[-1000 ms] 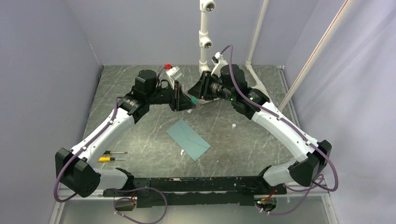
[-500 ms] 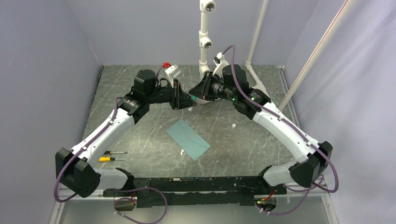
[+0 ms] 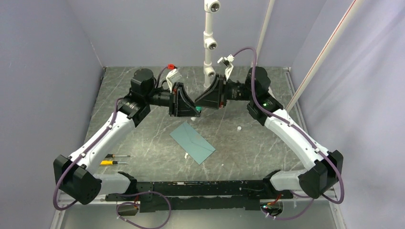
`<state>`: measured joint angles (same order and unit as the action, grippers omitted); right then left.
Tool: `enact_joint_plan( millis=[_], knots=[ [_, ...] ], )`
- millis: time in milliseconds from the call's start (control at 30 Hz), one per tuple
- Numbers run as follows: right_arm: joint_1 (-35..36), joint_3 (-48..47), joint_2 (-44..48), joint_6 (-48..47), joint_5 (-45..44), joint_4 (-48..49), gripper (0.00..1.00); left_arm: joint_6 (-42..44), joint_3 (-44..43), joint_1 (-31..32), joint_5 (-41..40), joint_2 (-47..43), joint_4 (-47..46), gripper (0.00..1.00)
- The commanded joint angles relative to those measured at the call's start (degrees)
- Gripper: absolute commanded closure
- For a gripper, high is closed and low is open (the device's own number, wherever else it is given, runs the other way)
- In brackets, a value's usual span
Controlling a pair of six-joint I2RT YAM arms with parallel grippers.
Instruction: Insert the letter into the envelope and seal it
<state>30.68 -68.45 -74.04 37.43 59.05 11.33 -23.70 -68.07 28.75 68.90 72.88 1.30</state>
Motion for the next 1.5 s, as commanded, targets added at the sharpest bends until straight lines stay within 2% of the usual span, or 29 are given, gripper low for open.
enact_joint_plan(
  millis=[0,67,167,233,300,433,600,733,867,1067,1167,1233,1300,1467],
  knots=[
    [0.1,-10.9,0.3,-1.2,-21.8,-14.2,0.47,4.8,-1.1,0.8,-4.5,-2.3,3.4,0.98],
    [0.3,-13.2,0.4,3.1,-35.1,-21.4,0.37,5.3,-0.5,0.8,-14.0,-2.9,4.0,0.98],
    [1.4,-15.4,-0.5,5.1,-44.6,-26.3,0.32,4.0,1.2,0.8,-22.8,-3.5,2.1,0.98],
    [2.8,-18.5,-1.9,4.5,-49.3,-30.8,0.3,3.1,2.0,0.8,-25.3,-3.7,0.6,0.98],
    [3.6,-20.4,-3.3,4.2,-50.7,-33.5,0.26,2.2,2.2,0.8,-26.1,-3.6,-0.7,0.98],
    [5.6,-21.9,-4.7,3.1,-51.6,-35.7,0.25,0.9,2.2,0.8,-26.4,-3.2,-0.9,0.98],
    [7.8,-24.2,-7.1,1.9,-49.5,-37.8,0.34,-0.7,3.0,0.8,-28.2,-3.5,-0.9,0.98],
    [9.1,-25.5,-8.0,1.6,-50.2,-39.3,0.49,-1.9,2.4,0.7,-28.2,-3.6,-1.7,0.98],
    [9.2,-25.1,-7.8,2.0,-49.3,-38.9,0.7,-2.5,2.0,0.7,-28.1,-3.9,-1.6,0.97],
    [9.0,-24.5,-7.5,1.4,-44.5,-38.0,0.87,-3.6,1.7,0.8,-27.2,-4.4,-1.4,0.97],
    [8.3,-22.7,-6.6,0.0,-37.7,-34.3,0.93,-4.1,1.5,0.7,-25.2,-4.8,-1.5,0.98],
    [7.1,-20.4,-5.8,-1.3,-29.9,-29.2,0.96,-4.0,1.3,0.8,-22.2,-4.9,-2.2,0.98],
    [5.8,-17.8,-5.0,-3.4,-21.7,-23.8,1.0,-3.5,0.8,0.8,-15.9,-4.9,-3.2,0.97],
    [4.5,-11.9,-2.8,-7.5,0.1,-9.5,1.0,-5.9,0.8,0.8,-3.6,-5.6,-10.6,0.98]
  ],
)
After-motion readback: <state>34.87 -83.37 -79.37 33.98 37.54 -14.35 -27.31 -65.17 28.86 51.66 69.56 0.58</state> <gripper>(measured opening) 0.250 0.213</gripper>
